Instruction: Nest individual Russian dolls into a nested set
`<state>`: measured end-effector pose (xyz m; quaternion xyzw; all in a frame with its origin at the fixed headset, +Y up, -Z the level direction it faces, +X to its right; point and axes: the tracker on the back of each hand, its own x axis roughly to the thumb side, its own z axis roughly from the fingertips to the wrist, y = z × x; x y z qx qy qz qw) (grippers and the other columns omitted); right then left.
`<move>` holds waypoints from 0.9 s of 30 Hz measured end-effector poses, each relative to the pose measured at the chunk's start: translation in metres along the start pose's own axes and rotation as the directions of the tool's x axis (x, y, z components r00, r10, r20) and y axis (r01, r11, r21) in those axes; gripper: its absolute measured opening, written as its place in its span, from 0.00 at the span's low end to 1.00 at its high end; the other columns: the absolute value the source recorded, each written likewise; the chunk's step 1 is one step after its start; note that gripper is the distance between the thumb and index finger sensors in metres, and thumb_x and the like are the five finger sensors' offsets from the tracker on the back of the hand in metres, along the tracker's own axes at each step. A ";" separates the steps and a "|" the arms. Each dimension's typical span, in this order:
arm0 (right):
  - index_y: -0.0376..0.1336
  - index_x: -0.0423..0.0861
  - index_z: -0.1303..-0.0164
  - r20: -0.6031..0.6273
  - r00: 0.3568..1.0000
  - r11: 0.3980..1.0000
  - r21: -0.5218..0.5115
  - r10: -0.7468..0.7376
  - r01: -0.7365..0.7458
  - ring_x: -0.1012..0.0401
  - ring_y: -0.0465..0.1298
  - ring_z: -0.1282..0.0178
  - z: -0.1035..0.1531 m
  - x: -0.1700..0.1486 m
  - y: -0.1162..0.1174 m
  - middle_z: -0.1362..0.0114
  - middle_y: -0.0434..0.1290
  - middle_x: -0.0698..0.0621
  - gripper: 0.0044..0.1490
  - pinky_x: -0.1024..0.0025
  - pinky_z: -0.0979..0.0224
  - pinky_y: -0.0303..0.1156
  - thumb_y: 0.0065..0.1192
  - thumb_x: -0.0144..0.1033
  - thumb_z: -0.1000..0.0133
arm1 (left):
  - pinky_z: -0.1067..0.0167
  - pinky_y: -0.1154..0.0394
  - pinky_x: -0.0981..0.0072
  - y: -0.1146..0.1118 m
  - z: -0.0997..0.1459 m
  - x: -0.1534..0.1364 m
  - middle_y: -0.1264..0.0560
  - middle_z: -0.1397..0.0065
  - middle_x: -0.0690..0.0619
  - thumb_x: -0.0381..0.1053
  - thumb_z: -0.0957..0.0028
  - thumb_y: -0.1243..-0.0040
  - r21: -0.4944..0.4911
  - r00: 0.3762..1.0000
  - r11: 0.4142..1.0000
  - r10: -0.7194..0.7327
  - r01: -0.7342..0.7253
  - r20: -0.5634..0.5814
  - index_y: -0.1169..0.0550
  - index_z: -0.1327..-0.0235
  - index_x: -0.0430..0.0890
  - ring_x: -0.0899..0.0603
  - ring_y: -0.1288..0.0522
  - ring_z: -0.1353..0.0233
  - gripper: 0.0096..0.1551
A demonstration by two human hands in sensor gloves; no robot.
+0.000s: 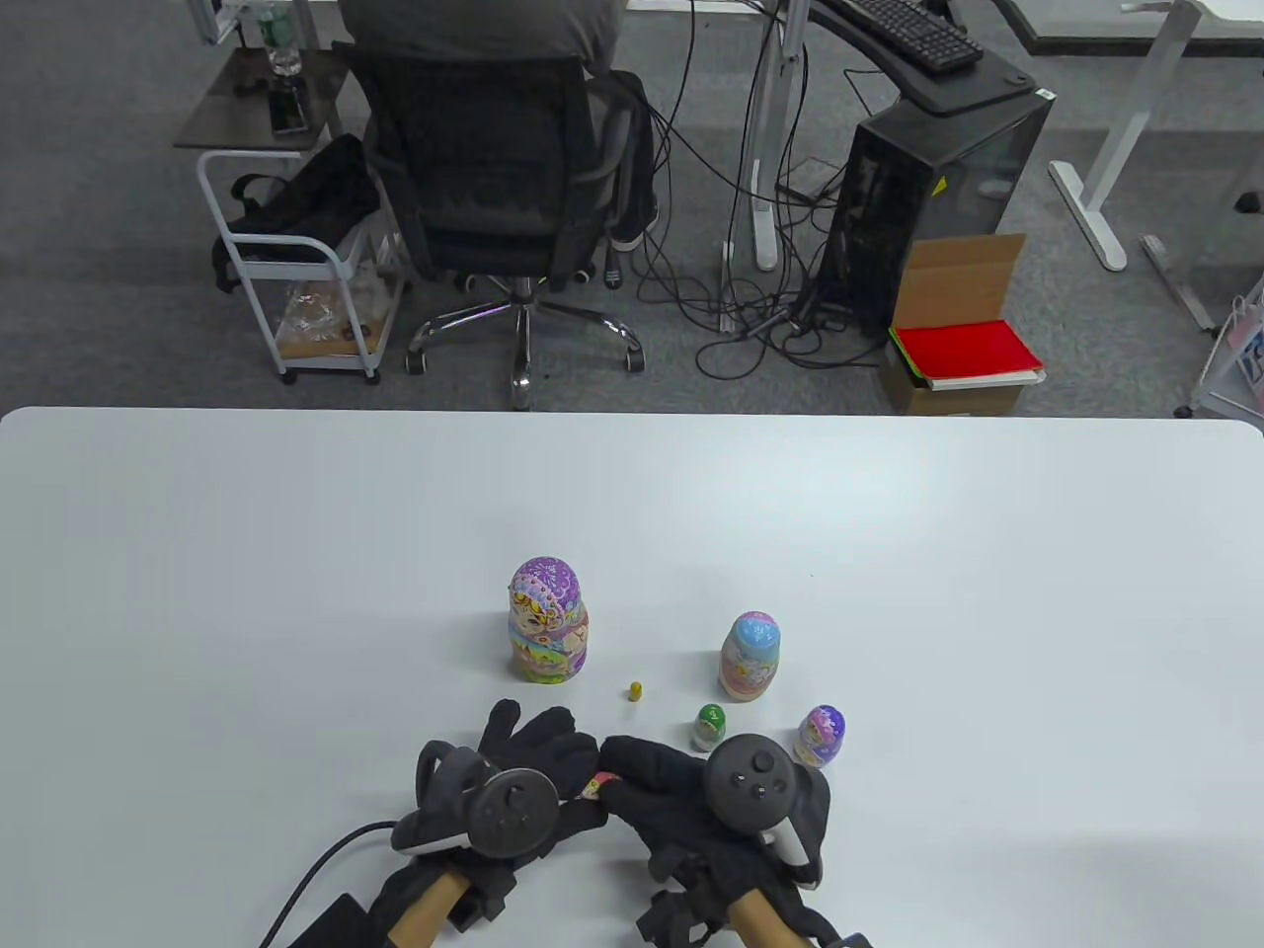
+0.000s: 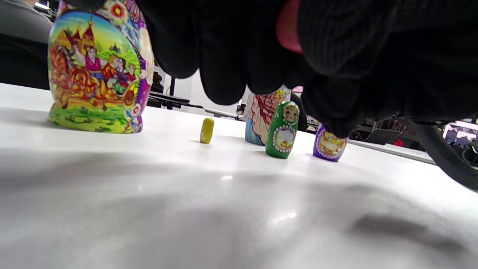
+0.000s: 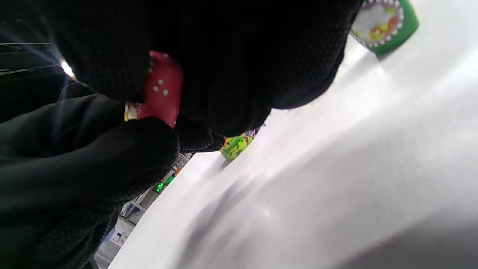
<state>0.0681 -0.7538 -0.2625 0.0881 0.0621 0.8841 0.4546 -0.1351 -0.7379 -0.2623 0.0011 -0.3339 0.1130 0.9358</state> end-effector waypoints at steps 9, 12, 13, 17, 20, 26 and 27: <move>0.70 0.53 0.42 -0.019 0.993 0.991 0.060 -0.115 0.116 0.55 0.84 0.46 -0.004 -0.008 -0.004 0.39 0.79 0.51 0.29 0.57 0.39 0.80 0.75 0.45 0.55 | 0.33 0.44 0.20 0.005 0.001 -0.005 0.19 0.28 0.44 0.60 0.50 0.33 0.015 0.999 0.999 0.036 -0.037 0.023 0.17 0.36 0.43 0.33 0.29 0.23 0.33; 0.70 0.52 0.43 0.015 0.985 0.982 -0.083 0.169 -0.167 0.54 0.84 0.46 0.003 0.008 -0.007 0.39 0.80 0.50 0.29 0.55 0.40 0.80 0.75 0.44 0.55 | 0.33 0.42 0.22 0.008 0.000 -0.010 0.20 0.28 0.43 0.60 0.48 0.35 0.006 0.999 1.000 -0.024 0.024 -0.028 0.18 0.35 0.42 0.32 0.29 0.24 0.33; 0.71 0.52 0.43 0.021 0.961 0.956 -0.111 0.276 -0.272 0.53 0.84 0.47 0.005 0.012 -0.006 0.40 0.80 0.49 0.29 0.55 0.40 0.80 0.75 0.44 0.55 | 0.33 0.42 0.22 0.008 0.000 -0.012 0.20 0.27 0.43 0.61 0.48 0.36 0.000 0.999 1.000 -0.030 0.030 -0.038 0.19 0.34 0.43 0.32 0.29 0.24 0.34; 0.71 0.54 0.43 0.018 0.644 0.643 -0.069 0.765 -0.763 0.55 0.85 0.45 0.008 0.031 0.015 0.38 0.80 0.51 0.29 0.55 0.39 0.80 0.74 0.46 0.55 | 0.34 0.42 0.22 0.008 0.003 -0.024 0.22 0.26 0.42 0.61 0.47 0.37 -0.014 0.996 1.000 -0.021 0.020 -0.084 0.20 0.32 0.43 0.31 0.30 0.24 0.34; 0.71 0.55 0.43 0.015 0.501 0.501 -0.038 0.866 -0.865 0.55 0.84 0.43 0.007 0.033 0.032 0.37 0.80 0.53 0.29 0.53 0.36 0.79 0.73 0.47 0.55 | 0.33 0.42 0.22 0.009 0.003 -0.031 0.22 0.26 0.42 0.61 0.47 0.37 -0.032 0.994 0.999 -0.025 0.022 -0.111 0.20 0.32 0.43 0.31 0.30 0.24 0.35; 0.69 0.55 0.40 0.013 0.444 0.443 0.031 0.896 -0.896 0.55 0.83 0.41 0.003 0.030 0.045 0.36 0.78 0.53 0.30 0.52 0.34 0.78 0.72 0.48 0.54 | 0.33 0.41 0.23 0.010 0.003 -0.032 0.22 0.25 0.42 0.61 0.47 0.37 -0.039 0.993 0.999 -0.020 0.015 -0.114 0.20 0.32 0.44 0.31 0.29 0.24 0.35; 0.68 0.55 0.39 0.015 0.442 0.441 0.041 0.897 -0.896 0.54 0.82 0.39 0.004 0.032 0.043 0.34 0.77 0.53 0.33 0.51 0.33 0.77 0.70 0.51 0.54 | 0.33 0.41 0.23 0.009 0.003 -0.033 0.22 0.26 0.42 0.61 0.47 0.37 -0.040 0.993 0.999 -0.019 0.015 -0.113 0.20 0.32 0.44 0.31 0.29 0.24 0.35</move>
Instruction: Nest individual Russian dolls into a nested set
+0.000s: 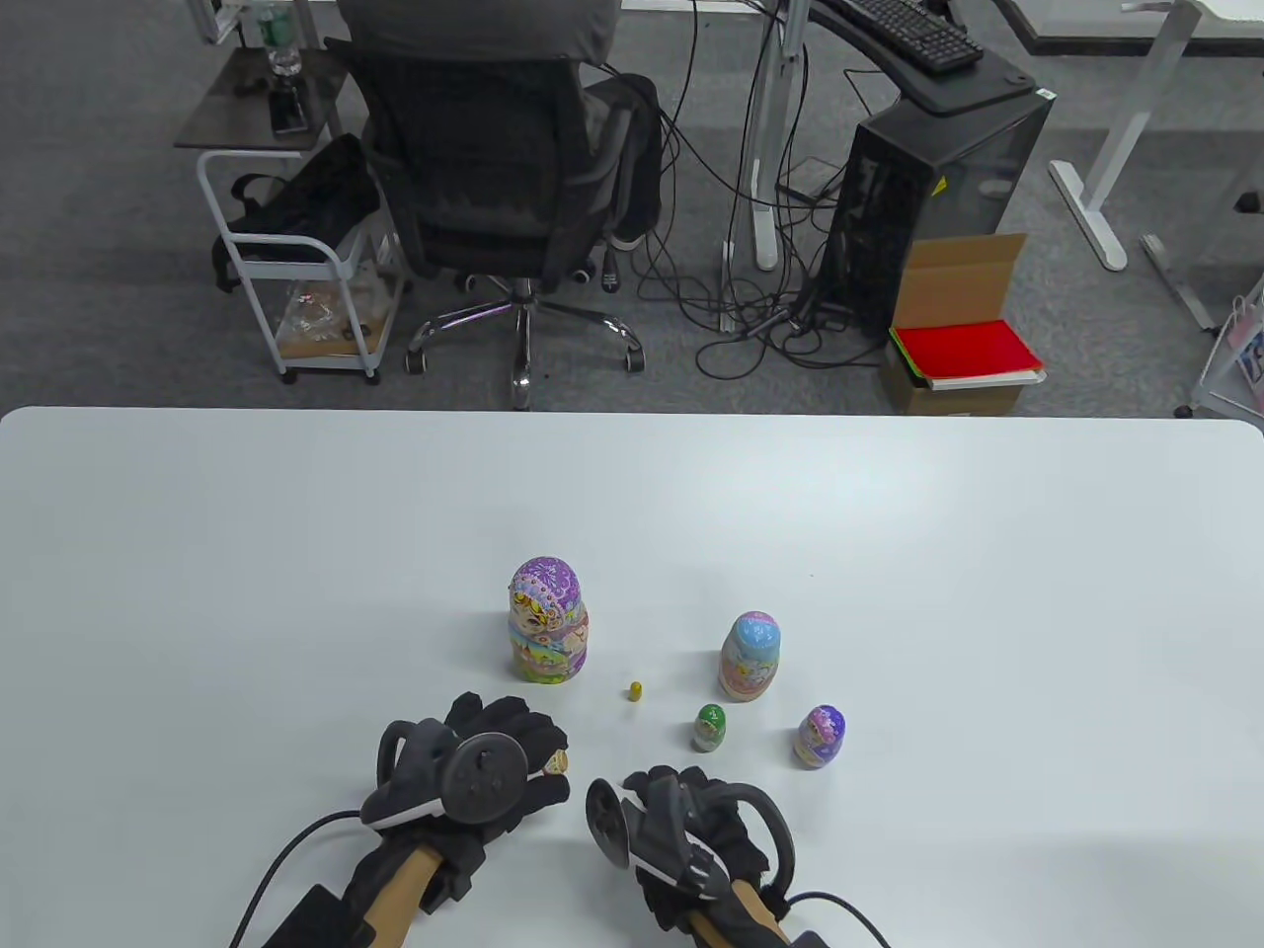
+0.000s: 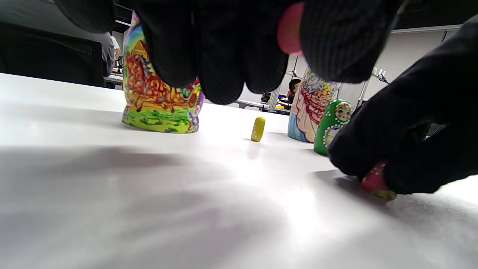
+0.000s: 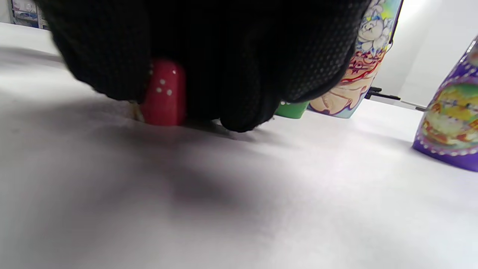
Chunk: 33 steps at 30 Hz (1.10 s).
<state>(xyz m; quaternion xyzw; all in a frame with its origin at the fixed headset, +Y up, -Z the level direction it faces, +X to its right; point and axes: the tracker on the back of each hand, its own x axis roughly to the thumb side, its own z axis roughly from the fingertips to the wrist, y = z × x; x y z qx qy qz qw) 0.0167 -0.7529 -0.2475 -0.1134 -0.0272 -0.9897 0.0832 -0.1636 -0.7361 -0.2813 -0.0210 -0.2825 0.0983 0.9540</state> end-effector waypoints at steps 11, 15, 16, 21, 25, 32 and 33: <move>0.68 0.58 0.38 -0.123 0.992 0.987 -0.162 -0.008 -0.012 0.54 0.79 0.31 -0.060 -0.017 -0.089 0.32 0.77 0.57 0.31 0.50 0.29 0.74 0.73 0.47 0.54 | 0.33 0.40 0.24 -0.002 -0.004 -0.008 0.22 0.26 0.42 0.61 0.47 0.36 -0.024 0.999 0.999 0.024 -0.025 -0.033 0.20 0.32 0.43 0.32 0.29 0.24 0.34; 0.68 0.60 0.40 -0.042 0.967 0.966 -0.051 0.251 -0.253 0.56 0.79 0.31 -0.095 0.008 -0.074 0.33 0.77 0.59 0.32 0.50 0.28 0.74 0.74 0.47 0.57 | 0.33 0.40 0.24 -0.001 -0.003 -0.011 0.22 0.26 0.42 0.61 0.47 0.36 -0.027 0.999 0.999 0.032 -0.033 -0.031 0.20 0.32 0.43 0.32 0.29 0.24 0.34; 0.68 0.61 0.40 -0.030 0.958 0.958 -0.025 0.285 -0.285 0.57 0.80 0.31 -0.102 0.012 -0.068 0.33 0.78 0.60 0.32 0.50 0.27 0.74 0.75 0.47 0.57 | 0.33 0.40 0.24 -0.001 -0.003 -0.011 0.22 0.26 0.42 0.61 0.47 0.36 -0.025 0.999 0.999 0.034 -0.035 -0.030 0.20 0.32 0.43 0.32 0.29 0.24 0.35; 0.68 0.60 0.40 -0.026 0.961 0.957 0.111 0.274 -0.269 0.56 0.79 0.30 -0.118 0.015 -0.042 0.32 0.77 0.59 0.34 0.48 0.25 0.72 0.76 0.47 0.58 | 0.33 0.40 0.24 0.003 -0.004 -0.011 0.22 0.25 0.42 0.61 0.47 0.36 -0.013 0.998 0.998 0.055 -0.055 -0.029 0.20 0.31 0.43 0.32 0.29 0.24 0.34; 0.69 0.60 0.41 -0.022 0.955 0.950 0.115 0.294 -0.290 0.57 0.80 0.32 -0.119 0.013 -0.034 0.34 0.79 0.58 0.32 0.48 0.25 0.72 0.77 0.46 0.59 | 0.33 0.40 0.24 0.001 -0.005 -0.009 0.22 0.25 0.43 0.61 0.47 0.36 -0.033 0.999 0.999 0.034 -0.035 -0.027 0.20 0.31 0.43 0.32 0.29 0.24 0.35; 0.73 0.60 0.49 -0.011 0.959 0.956 0.075 0.284 -0.282 0.58 0.84 0.40 -0.124 0.015 -0.028 0.41 0.83 0.59 0.26 0.49 0.26 0.73 0.77 0.43 0.59 | 0.32 0.41 0.24 0.000 -0.006 -0.008 0.22 0.25 0.43 0.61 0.47 0.36 -0.038 0.999 0.998 0.039 -0.040 -0.027 0.21 0.31 0.44 0.32 0.30 0.24 0.35; 0.74 0.61 0.51 -0.012 0.958 0.956 0.071 0.287 -0.286 0.58 0.84 0.42 -0.125 0.015 -0.027 0.43 0.83 0.59 0.24 0.49 0.26 0.73 0.77 0.43 0.59 | 0.32 0.41 0.24 0.000 -0.006 -0.008 0.22 0.25 0.43 0.61 0.47 0.37 -0.041 0.999 0.998 0.039 -0.040 -0.028 0.20 0.31 0.43 0.32 0.29 0.24 0.35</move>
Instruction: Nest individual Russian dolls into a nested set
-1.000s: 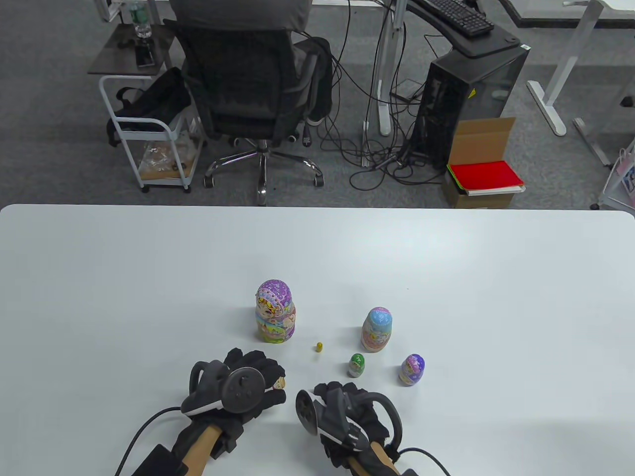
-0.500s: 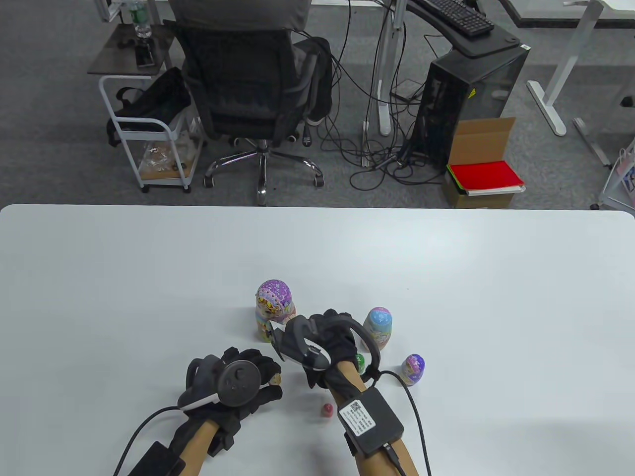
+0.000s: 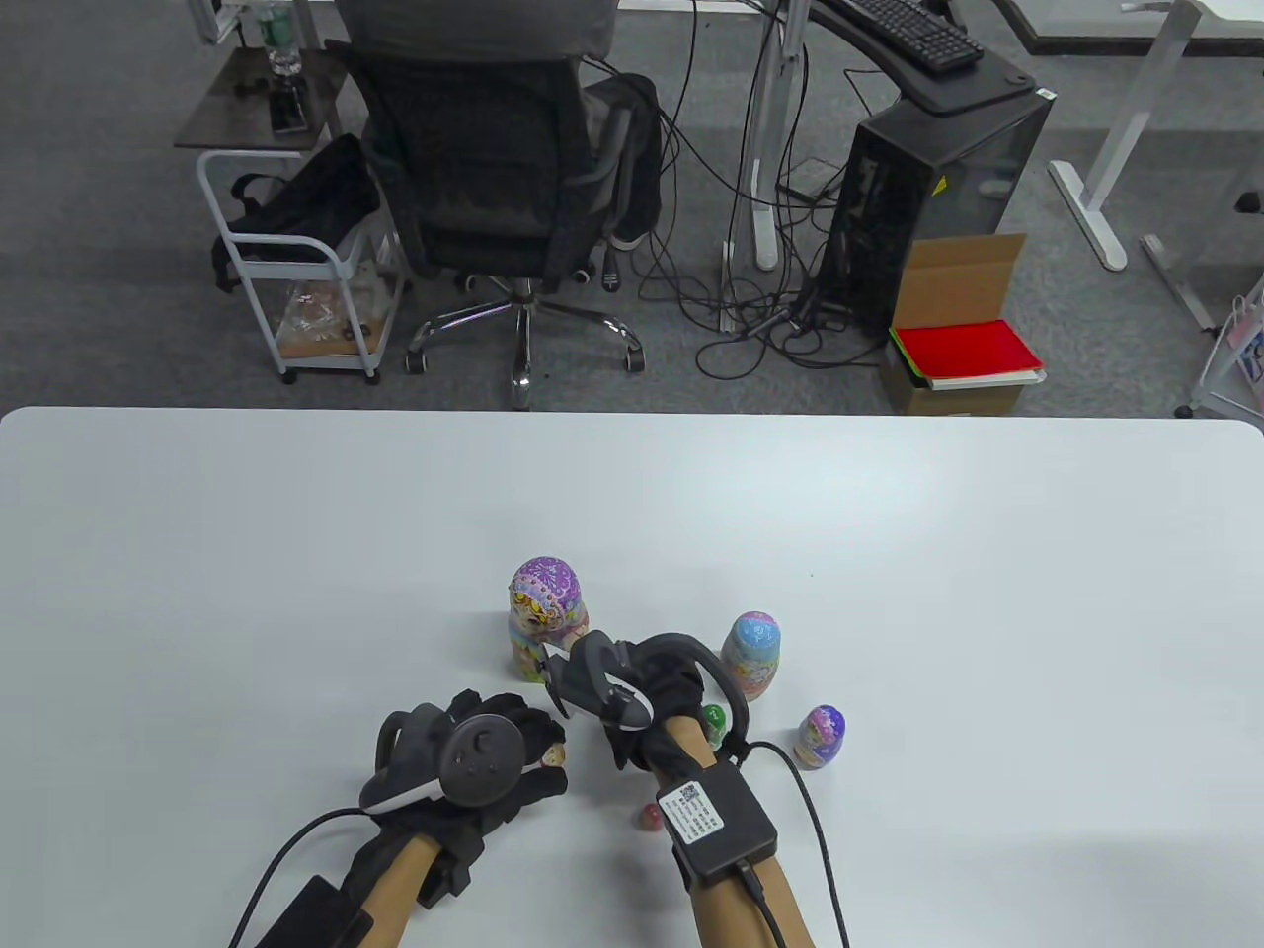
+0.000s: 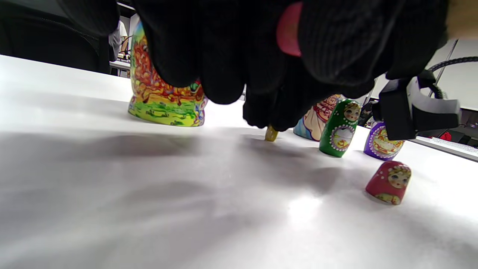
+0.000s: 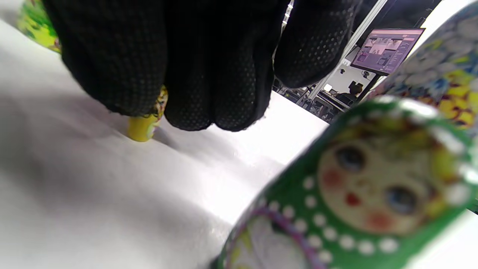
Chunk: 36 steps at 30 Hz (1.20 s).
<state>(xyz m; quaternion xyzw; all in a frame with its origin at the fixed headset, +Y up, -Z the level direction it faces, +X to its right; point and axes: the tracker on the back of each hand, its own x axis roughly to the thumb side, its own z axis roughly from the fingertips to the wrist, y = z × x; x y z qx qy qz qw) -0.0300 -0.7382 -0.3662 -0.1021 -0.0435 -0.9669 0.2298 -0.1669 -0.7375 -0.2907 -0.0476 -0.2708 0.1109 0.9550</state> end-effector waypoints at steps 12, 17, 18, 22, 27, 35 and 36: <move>0.74 0.57 0.50 0.157 0.743 0.713 -0.209 -0.651 0.669 0.58 0.86 0.48 0.080 -0.063 -0.043 0.46 0.84 0.56 0.26 0.50 0.32 0.77 0.75 0.46 0.59 | 0.33 0.39 0.24 0.005 0.004 0.000 0.21 0.27 0.43 0.60 0.47 0.36 0.152 0.999 0.988 0.039 -0.039 0.006 0.20 0.33 0.43 0.32 0.28 0.25 0.34; 0.74 0.54 0.49 0.217 0.499 0.474 -0.158 -0.839 0.866 0.57 0.86 0.50 0.092 -0.067 -0.017 0.48 0.85 0.55 0.26 0.49 0.35 0.77 0.75 0.47 0.58 | 0.33 0.39 0.24 0.004 0.007 0.006 0.21 0.27 0.43 0.60 0.48 0.36 0.208 0.999 0.978 0.024 -0.028 0.021 0.20 0.33 0.43 0.32 0.28 0.25 0.34; 0.74 0.54 0.49 0.225 0.457 0.439 -0.128 -0.860 0.889 0.57 0.86 0.50 0.091 -0.067 -0.013 0.48 0.85 0.55 0.26 0.49 0.35 0.77 0.75 0.47 0.58 | 0.33 0.39 0.24 0.003 0.007 0.008 0.21 0.27 0.43 0.60 0.48 0.36 0.210 0.999 0.977 0.024 -0.028 0.025 0.20 0.33 0.43 0.32 0.28 0.25 0.34; 0.74 0.52 0.49 0.228 0.392 0.379 -0.099 -0.891 0.920 0.56 0.86 0.51 0.087 -0.064 0.001 0.48 0.85 0.53 0.26 0.48 0.35 0.77 0.74 0.46 0.57 | 0.33 0.39 0.24 0.001 0.006 0.010 0.21 0.27 0.43 0.60 0.48 0.35 0.207 0.998 0.977 0.041 -0.048 0.038 0.20 0.34 0.43 0.33 0.28 0.25 0.34; 0.75 0.51 0.50 0.195 0.373 0.362 -0.094 -0.907 0.928 0.56 0.86 0.53 0.085 -0.065 0.009 0.50 0.85 0.53 0.26 0.48 0.37 0.77 0.74 0.46 0.57 | 0.33 0.39 0.24 0.000 0.006 0.009 0.21 0.27 0.44 0.60 0.48 0.35 0.220 0.997 0.973 0.064 -0.071 0.041 0.20 0.33 0.43 0.33 0.28 0.25 0.34; 0.76 0.48 0.52 0.146 0.351 0.332 -0.142 -0.925 0.933 0.55 0.87 0.57 0.089 -0.053 0.016 0.53 0.86 0.51 0.26 0.48 0.40 0.78 0.73 0.48 0.57 | 0.34 0.39 0.24 -0.003 0.006 0.021 0.20 0.28 0.43 0.60 0.48 0.35 0.234 0.998 0.972 -0.031 0.019 0.048 0.19 0.35 0.42 0.32 0.27 0.26 0.34; 0.76 0.48 0.53 0.149 0.362 0.340 -0.157 -0.920 0.927 0.56 0.87 0.58 0.089 -0.052 0.016 0.54 0.86 0.51 0.26 0.49 0.41 0.78 0.72 0.49 0.56 | 0.34 0.38 0.24 -0.003 0.005 0.020 0.20 0.28 0.43 0.60 0.48 0.35 0.232 0.999 0.973 -0.020 0.009 0.045 0.19 0.35 0.42 0.32 0.27 0.26 0.34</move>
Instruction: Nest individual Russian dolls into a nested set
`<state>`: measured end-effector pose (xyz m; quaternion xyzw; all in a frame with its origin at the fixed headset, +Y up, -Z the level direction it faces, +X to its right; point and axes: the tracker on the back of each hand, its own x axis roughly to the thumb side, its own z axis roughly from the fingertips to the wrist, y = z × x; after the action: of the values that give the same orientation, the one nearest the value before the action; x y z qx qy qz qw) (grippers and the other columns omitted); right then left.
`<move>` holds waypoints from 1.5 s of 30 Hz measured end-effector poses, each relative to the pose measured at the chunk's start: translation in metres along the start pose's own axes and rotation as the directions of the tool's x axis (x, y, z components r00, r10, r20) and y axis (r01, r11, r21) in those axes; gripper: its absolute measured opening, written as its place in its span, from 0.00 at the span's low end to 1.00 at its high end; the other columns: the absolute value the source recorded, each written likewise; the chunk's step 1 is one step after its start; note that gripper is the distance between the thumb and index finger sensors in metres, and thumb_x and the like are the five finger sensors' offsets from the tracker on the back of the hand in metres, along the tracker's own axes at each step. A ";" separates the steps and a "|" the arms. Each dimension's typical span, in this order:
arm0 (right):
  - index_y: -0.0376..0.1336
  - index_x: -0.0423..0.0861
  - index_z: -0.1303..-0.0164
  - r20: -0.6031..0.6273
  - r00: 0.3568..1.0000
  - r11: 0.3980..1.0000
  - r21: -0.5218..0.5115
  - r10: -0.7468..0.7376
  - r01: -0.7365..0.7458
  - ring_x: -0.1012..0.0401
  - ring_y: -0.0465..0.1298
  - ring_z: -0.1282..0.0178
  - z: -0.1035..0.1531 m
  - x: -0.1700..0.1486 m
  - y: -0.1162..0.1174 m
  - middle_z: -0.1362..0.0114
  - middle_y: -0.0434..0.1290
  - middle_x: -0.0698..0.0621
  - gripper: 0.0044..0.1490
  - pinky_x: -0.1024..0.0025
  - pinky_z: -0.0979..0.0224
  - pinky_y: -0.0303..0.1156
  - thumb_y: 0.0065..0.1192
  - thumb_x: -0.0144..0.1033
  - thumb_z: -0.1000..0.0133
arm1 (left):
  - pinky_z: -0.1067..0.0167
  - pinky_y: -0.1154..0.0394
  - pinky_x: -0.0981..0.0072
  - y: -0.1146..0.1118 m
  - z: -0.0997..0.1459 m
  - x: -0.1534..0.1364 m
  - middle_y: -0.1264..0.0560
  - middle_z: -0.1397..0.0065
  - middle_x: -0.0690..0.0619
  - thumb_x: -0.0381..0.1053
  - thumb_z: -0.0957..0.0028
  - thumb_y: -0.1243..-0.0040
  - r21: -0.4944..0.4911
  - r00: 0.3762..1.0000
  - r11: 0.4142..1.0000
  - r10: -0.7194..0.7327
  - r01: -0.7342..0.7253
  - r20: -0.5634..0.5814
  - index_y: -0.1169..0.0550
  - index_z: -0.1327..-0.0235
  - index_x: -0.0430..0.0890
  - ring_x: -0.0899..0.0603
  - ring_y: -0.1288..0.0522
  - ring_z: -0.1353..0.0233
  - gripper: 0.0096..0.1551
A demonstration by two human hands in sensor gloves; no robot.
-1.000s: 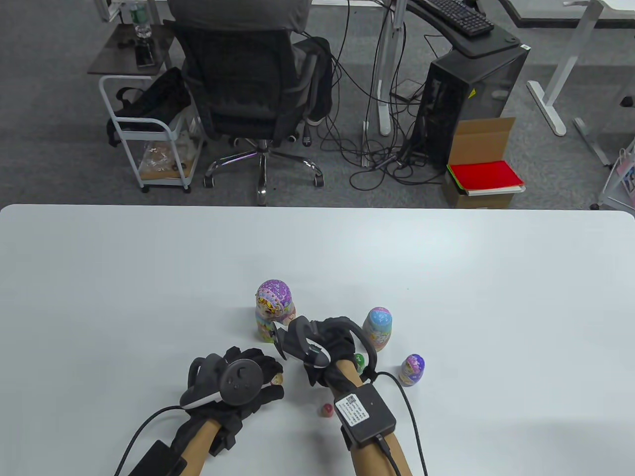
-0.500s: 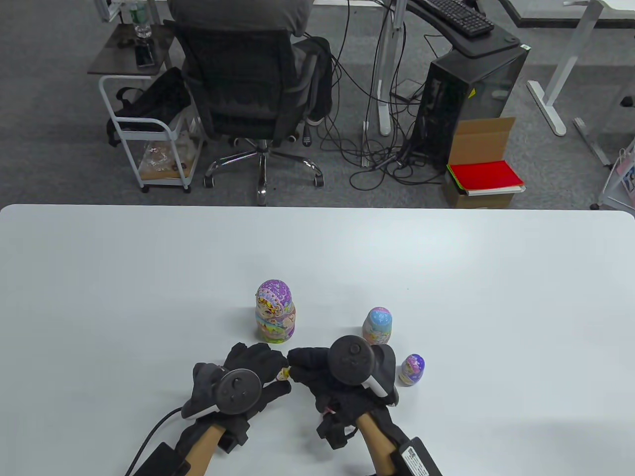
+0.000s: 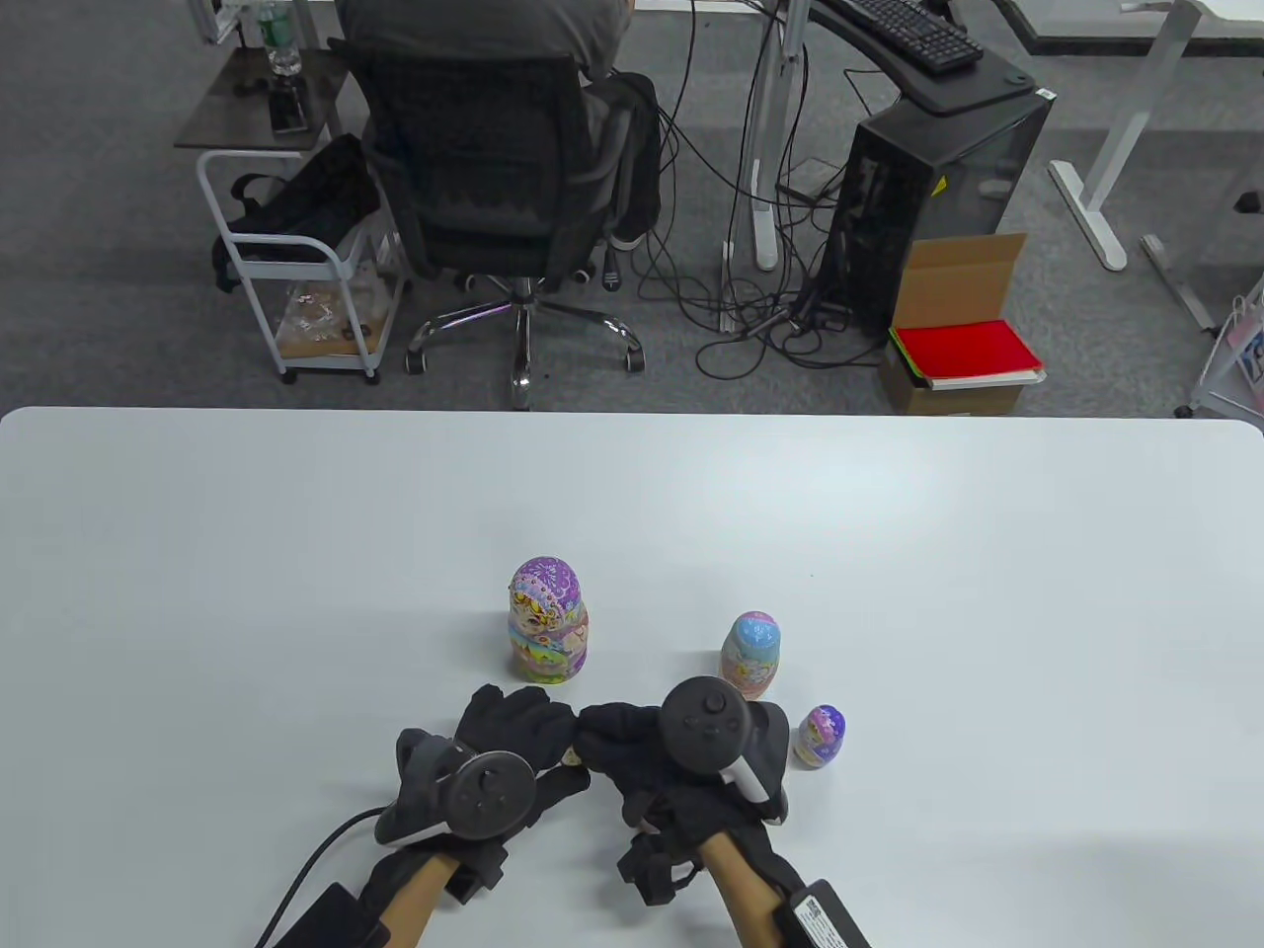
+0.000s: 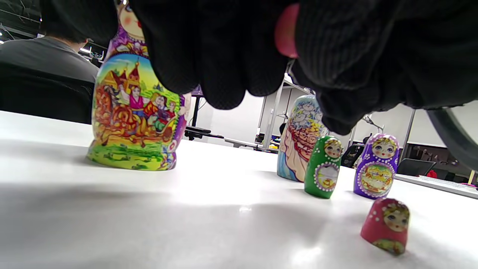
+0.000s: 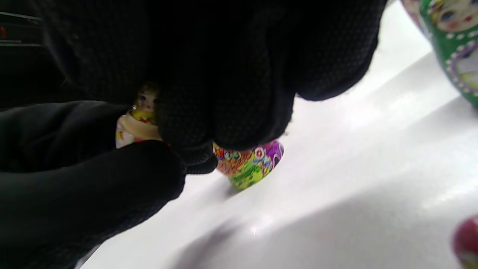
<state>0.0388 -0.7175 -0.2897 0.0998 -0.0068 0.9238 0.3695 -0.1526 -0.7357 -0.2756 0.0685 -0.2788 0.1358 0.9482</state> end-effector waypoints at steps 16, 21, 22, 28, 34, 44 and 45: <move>0.71 0.51 0.42 0.083 0.860 0.855 0.100 0.503 -0.509 0.54 0.85 0.47 0.010 -0.001 -0.014 0.45 0.83 0.53 0.30 0.49 0.38 0.77 0.70 0.51 0.53 | 0.34 0.38 0.24 -0.005 -0.001 -0.018 0.21 0.28 0.42 0.60 0.47 0.36 -0.061 0.996 0.995 0.080 -0.083 -0.045 0.19 0.34 0.42 0.32 0.27 0.26 0.34; 0.69 0.54 0.38 0.210 0.751 0.691 0.294 0.627 -0.660 0.54 0.83 0.39 0.009 -0.004 0.009 0.37 0.80 0.55 0.36 0.49 0.34 0.76 0.74 0.52 0.58 | 0.34 0.38 0.24 -0.005 0.000 -0.020 0.21 0.28 0.42 0.60 0.47 0.36 -0.071 0.996 0.994 0.078 -0.082 -0.053 0.19 0.34 0.42 0.32 0.27 0.26 0.34; 0.68 0.54 0.37 0.222 0.717 0.648 0.312 0.661 -0.695 0.54 0.82 0.38 0.009 -0.005 0.013 0.36 0.79 0.55 0.37 0.49 0.33 0.76 0.75 0.52 0.58 | 0.34 0.38 0.24 -0.004 0.000 -0.020 0.20 0.28 0.42 0.60 0.48 0.36 -0.070 0.996 0.994 0.076 -0.079 -0.051 0.19 0.34 0.42 0.32 0.27 0.26 0.34; 0.70 0.54 0.41 0.253 0.640 0.565 0.313 0.725 -0.764 0.56 0.84 0.42 0.009 -0.007 0.034 0.40 0.81 0.54 0.34 0.53 0.36 0.78 0.76 0.49 0.59 | 0.34 0.38 0.24 -0.004 0.000 -0.020 0.20 0.29 0.43 0.60 0.48 0.35 -0.074 0.996 0.994 0.075 -0.078 -0.046 0.19 0.35 0.42 0.32 0.27 0.26 0.33; 0.71 0.53 0.43 0.167 0.819 0.823 0.066 0.549 -0.565 0.57 0.85 0.46 0.011 -0.001 0.008 0.43 0.83 0.54 0.32 0.54 0.39 0.79 0.75 0.48 0.58 | 0.34 0.38 0.24 -0.004 0.000 -0.020 0.20 0.29 0.42 0.59 0.48 0.35 -0.073 0.996 0.994 0.081 -0.084 -0.041 0.19 0.35 0.42 0.32 0.27 0.26 0.33; 0.71 0.51 0.42 0.121 0.993 0.999 0.026 0.018 -0.022 0.55 0.85 0.46 0.011 -0.013 -0.005 0.43 0.83 0.52 0.32 0.53 0.39 0.79 0.75 0.46 0.57 | 0.33 0.38 0.24 -0.005 0.001 -0.012 0.20 0.28 0.43 0.58 0.48 0.34 -0.081 0.996 0.993 0.087 -0.087 0.001 0.19 0.34 0.42 0.32 0.27 0.26 0.32; 0.71 0.50 0.42 0.120 0.992 0.999 0.025 0.031 -0.035 0.55 0.85 0.46 0.011 -0.013 -0.004 0.43 0.83 0.52 0.32 0.53 0.39 0.79 0.75 0.46 0.57 | 0.33 0.38 0.24 -0.005 0.001 -0.012 0.20 0.28 0.43 0.58 0.48 0.34 -0.078 0.996 0.993 0.089 -0.088 0.001 0.20 0.34 0.42 0.33 0.27 0.26 0.32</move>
<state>0.0527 -0.7239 -0.2816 0.1599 -0.0180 0.9222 0.3517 -0.1609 -0.7434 -0.2816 0.0193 -0.2888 0.1666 0.9426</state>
